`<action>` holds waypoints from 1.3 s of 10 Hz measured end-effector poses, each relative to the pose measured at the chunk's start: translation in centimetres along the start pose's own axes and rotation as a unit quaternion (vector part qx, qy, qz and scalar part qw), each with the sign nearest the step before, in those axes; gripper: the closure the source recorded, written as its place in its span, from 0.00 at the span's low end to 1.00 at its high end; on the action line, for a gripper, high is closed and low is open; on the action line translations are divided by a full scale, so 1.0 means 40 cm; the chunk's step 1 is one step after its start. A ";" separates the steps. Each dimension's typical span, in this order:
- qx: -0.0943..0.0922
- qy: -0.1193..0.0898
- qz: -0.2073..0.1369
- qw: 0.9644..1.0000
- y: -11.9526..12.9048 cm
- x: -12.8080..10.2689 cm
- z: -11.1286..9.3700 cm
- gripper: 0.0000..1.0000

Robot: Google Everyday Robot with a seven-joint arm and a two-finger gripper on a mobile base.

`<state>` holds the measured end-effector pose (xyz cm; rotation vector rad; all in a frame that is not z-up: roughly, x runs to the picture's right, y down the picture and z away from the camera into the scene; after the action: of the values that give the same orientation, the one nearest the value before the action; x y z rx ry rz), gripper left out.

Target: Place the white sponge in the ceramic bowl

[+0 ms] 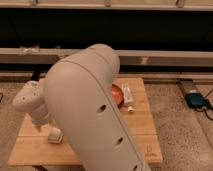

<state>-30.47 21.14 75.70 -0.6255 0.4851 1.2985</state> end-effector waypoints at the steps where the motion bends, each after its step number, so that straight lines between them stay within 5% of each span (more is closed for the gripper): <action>1: -0.001 0.001 -0.002 1.000 0.008 0.000 0.013 0.35; 13: -0.018 0.042 0.058 0.997 -0.076 -0.049 0.118 0.35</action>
<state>-27.99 22.43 80.93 -0.6920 0.5740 1.3969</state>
